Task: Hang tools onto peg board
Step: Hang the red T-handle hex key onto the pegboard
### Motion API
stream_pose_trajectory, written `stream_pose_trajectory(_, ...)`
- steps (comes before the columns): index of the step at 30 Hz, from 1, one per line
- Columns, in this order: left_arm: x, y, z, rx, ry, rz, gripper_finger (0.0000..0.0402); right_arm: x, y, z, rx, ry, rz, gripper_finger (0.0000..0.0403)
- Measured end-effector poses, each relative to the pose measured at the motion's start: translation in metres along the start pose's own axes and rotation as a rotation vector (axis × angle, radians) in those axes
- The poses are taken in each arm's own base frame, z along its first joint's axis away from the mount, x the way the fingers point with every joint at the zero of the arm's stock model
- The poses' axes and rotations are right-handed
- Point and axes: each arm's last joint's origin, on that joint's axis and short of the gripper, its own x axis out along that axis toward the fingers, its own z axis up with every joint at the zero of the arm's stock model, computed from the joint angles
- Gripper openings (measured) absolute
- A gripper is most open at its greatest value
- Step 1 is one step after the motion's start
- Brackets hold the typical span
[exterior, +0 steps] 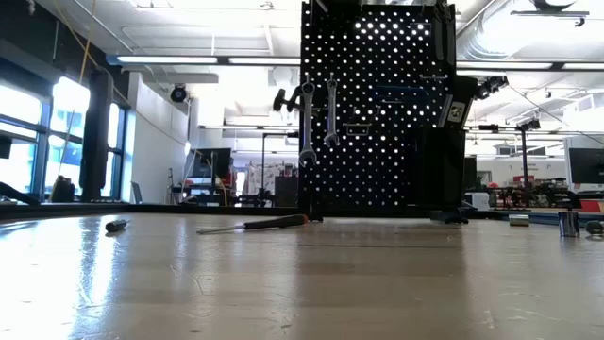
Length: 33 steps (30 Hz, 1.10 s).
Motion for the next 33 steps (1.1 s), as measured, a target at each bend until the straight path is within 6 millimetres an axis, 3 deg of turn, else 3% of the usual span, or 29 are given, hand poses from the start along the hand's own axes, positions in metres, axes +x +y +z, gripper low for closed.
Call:
stream_pose_trajectory(10,-0.022,0.024,0.043,0.130,0.048,-0.015,0.0042,-0.056,0.004,-0.017,-0.037,0.094,0.266,0.0165)
stream_pose_trajectory(15,-0.030,0.030,0.052,0.202,0.057,-0.071,0.0042,-0.081,-0.001,-0.024,0.005,0.085,0.332,0.0165)
stream_pose_trajectory(25,-0.010,0.009,0.035,0.304,0.145,-0.335,0.0042,-0.115,-0.018,-0.029,0.156,-0.040,0.340,0.0165)
stream_pose_trajectory(33,0.013,-0.007,0.026,0.424,0.205,-0.287,0.0042,-0.121,-0.028,-0.027,0.237,-0.064,0.342,0.0165)
